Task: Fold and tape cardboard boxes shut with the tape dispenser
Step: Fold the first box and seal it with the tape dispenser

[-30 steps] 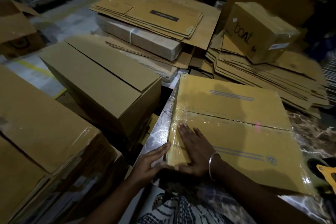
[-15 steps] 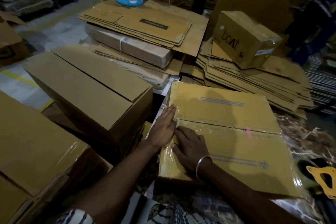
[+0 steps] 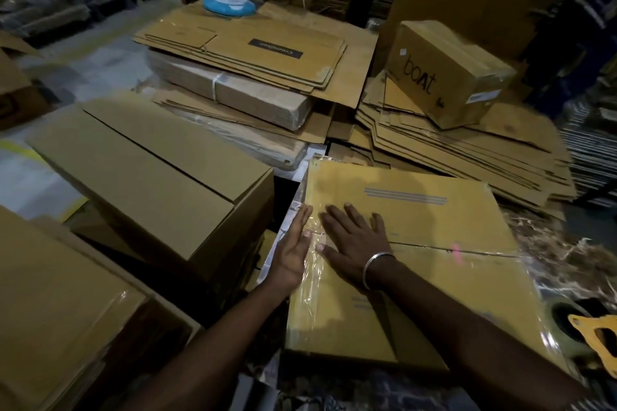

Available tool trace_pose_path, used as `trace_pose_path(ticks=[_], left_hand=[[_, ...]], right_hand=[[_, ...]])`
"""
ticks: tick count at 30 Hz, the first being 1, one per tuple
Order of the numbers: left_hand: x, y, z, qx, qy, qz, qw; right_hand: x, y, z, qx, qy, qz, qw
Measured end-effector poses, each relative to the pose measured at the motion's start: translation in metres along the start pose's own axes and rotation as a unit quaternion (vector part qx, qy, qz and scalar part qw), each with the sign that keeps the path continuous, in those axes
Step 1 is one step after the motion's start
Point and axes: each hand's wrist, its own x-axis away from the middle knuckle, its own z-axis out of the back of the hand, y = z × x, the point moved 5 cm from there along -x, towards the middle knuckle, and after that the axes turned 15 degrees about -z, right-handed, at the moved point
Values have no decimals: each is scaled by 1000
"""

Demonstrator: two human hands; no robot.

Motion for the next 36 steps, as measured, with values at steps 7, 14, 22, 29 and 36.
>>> trace_pose_path(ticks=[7,14,22,29,36], left_hand=[[-22,8,20,-5,148,23,989],[-90,21,8,-110,98,73,986],[-104,-5,-3,-135,21,139,981],[-125,2,4,-141,80,107,981],[-148,-5,-5,-158,41,182,970]], right_hand=[[-18,4,9,-14,36,-33,999],[-15,5,4,-22,53,-39,998],[-18,8,-1,-32,54,-45,997],[-19,9,-3,-38,45,-44,997],[-21,9,-5,-29,45,-43,998]])
